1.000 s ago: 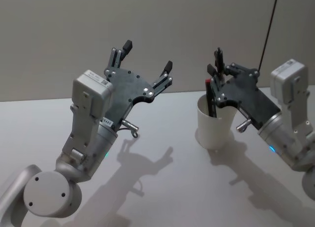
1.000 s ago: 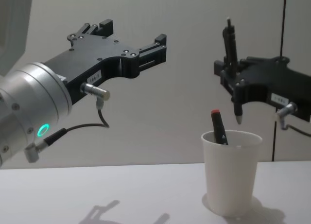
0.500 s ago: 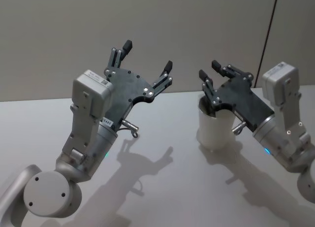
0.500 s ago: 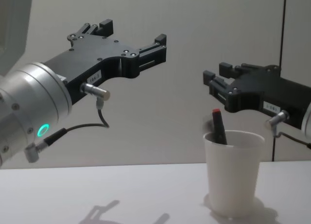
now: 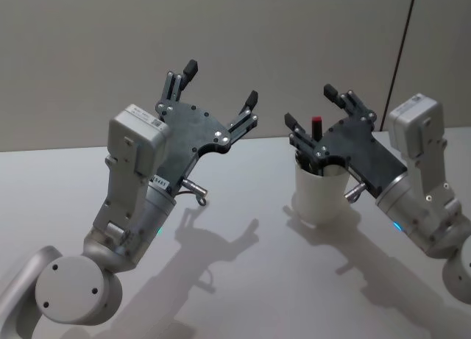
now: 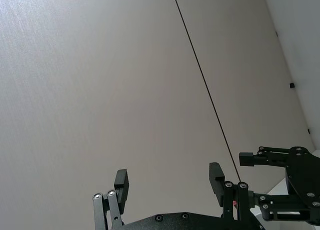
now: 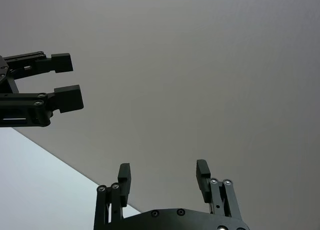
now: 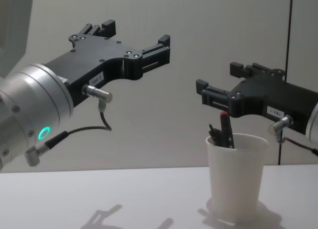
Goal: Place the pen into the pen holder.
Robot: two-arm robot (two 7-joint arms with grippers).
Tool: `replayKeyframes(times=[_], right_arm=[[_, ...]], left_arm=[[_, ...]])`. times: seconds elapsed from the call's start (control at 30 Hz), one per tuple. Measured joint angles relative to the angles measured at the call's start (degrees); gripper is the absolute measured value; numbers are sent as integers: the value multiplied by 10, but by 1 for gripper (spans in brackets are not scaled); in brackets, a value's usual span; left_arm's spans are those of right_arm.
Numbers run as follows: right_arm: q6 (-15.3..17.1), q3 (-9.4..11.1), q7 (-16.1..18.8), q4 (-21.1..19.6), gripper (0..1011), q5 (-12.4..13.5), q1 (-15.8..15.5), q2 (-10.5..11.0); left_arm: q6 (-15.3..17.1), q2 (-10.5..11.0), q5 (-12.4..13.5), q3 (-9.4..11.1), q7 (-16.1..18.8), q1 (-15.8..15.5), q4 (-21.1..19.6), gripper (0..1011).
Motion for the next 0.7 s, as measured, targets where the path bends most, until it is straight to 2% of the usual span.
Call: replayKeyframes(times=[0.13,0.3,0.43,0.7], right_arm=[[0,1,0,-1,905,0,0,1],[-3,10,-6,-19,996,14,-7,13],[-6,21,-14,-39,1001,32,-18,28],[-15,61,-44,-101,1001,107,-62,86]], left_arm=[[0,0,0,0,0,0,0,1001],[0,0,0,0,0,0,0,1001],[0,0,0,0,0,0,0,1001],[0,0,0,0,0,0,0,1001]])
